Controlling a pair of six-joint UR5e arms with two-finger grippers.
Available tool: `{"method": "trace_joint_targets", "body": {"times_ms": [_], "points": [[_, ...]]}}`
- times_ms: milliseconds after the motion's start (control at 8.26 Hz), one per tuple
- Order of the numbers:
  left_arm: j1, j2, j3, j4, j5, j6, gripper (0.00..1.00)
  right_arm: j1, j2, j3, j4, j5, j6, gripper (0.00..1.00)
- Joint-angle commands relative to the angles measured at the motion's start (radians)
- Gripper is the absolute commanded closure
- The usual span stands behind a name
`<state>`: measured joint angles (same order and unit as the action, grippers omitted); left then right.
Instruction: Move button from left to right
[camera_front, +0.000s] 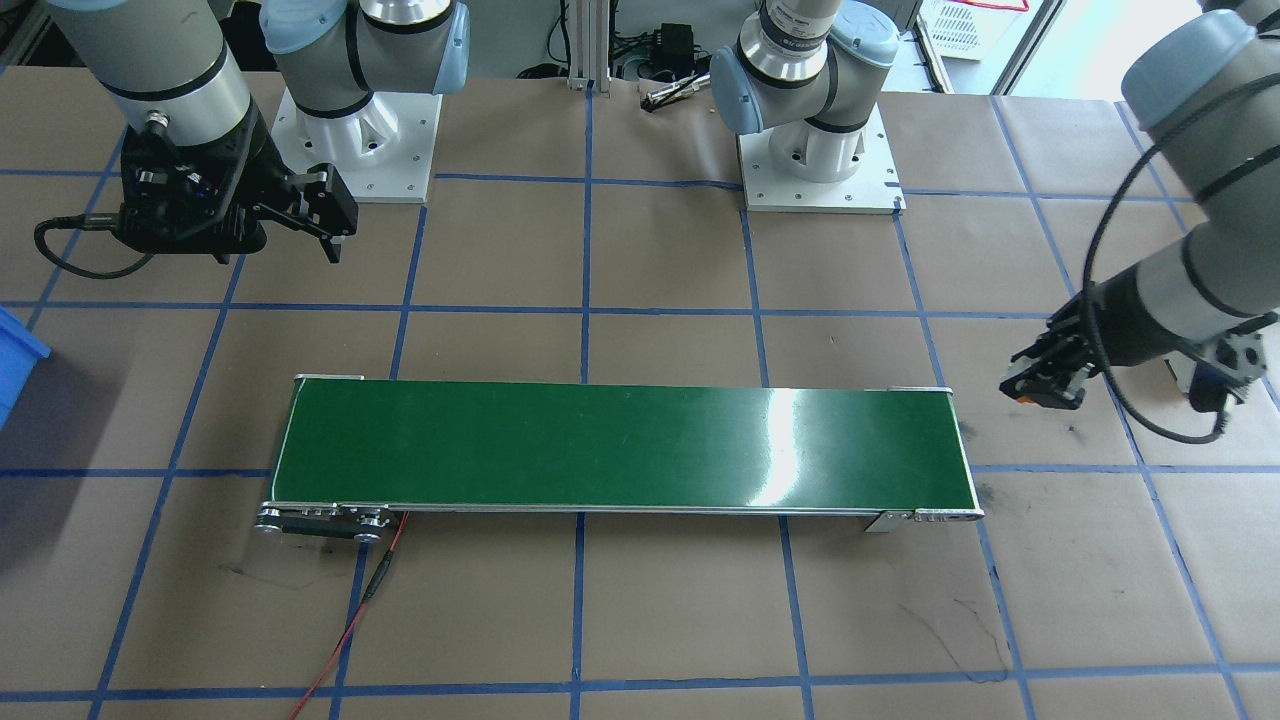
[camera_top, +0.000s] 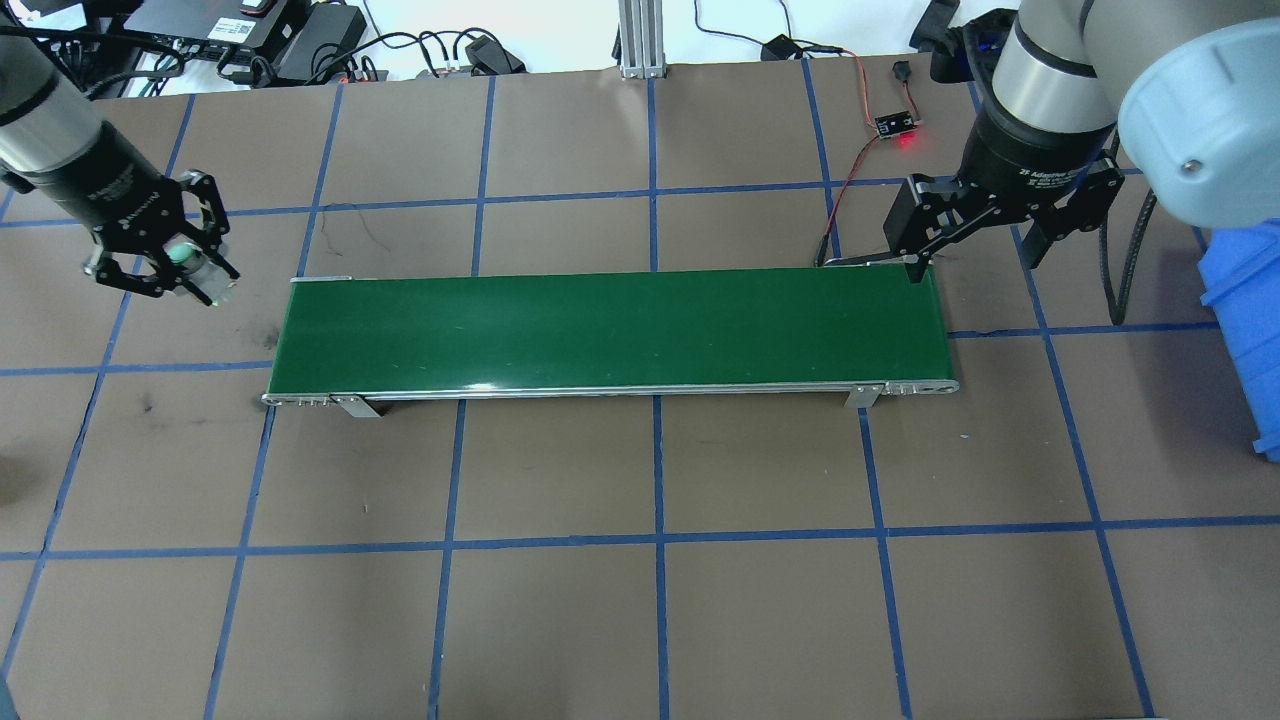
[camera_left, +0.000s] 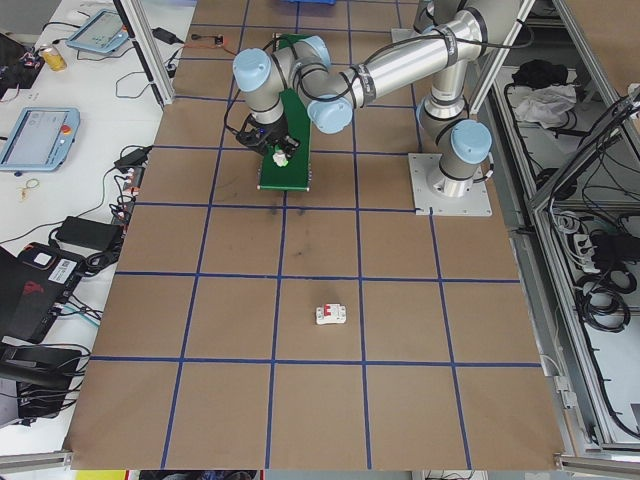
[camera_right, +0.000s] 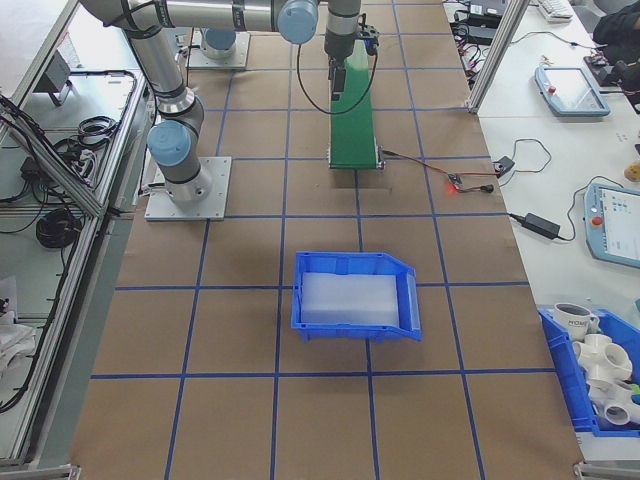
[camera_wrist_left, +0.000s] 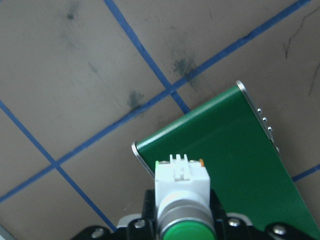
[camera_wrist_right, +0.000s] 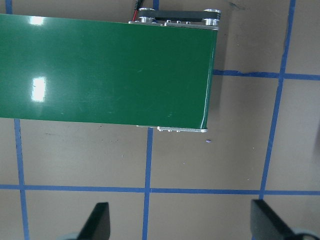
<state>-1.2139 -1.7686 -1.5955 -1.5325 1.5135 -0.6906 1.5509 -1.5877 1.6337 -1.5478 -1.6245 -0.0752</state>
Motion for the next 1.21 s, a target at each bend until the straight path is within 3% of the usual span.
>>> {"method": "trace_joint_targets", "body": {"times_ms": [0, 363, 484, 605, 1089], "points": [[-0.128, 0.012, -0.067, 0.139, 0.001, -0.385, 0.96, 0.0, 0.0, 0.0, 0.0, 0.0, 0.0, 0.0], [-0.185, -0.002, -0.144, 0.218, -0.002, -0.585, 0.96, 0.0, 0.0, 0.0, 0.0, 0.0, 0.0, 0.0], [-0.194, -0.002, -0.174, 0.279, -0.012, -0.595, 0.96, 0.0, 0.0, 0.0, 0.0, 0.0, 0.0, 0.0], [-0.194, 0.0, -0.208, 0.287, -0.065, -0.596, 0.96, 0.0, 0.0, 0.0, 0.0, 0.0, 0.0, 0.0], [-0.194, -0.009, -0.279, 0.414, -0.062, -0.58, 0.96, 0.0, 0.0, 0.0, 0.0, 0.0, 0.0, 0.0]]}}
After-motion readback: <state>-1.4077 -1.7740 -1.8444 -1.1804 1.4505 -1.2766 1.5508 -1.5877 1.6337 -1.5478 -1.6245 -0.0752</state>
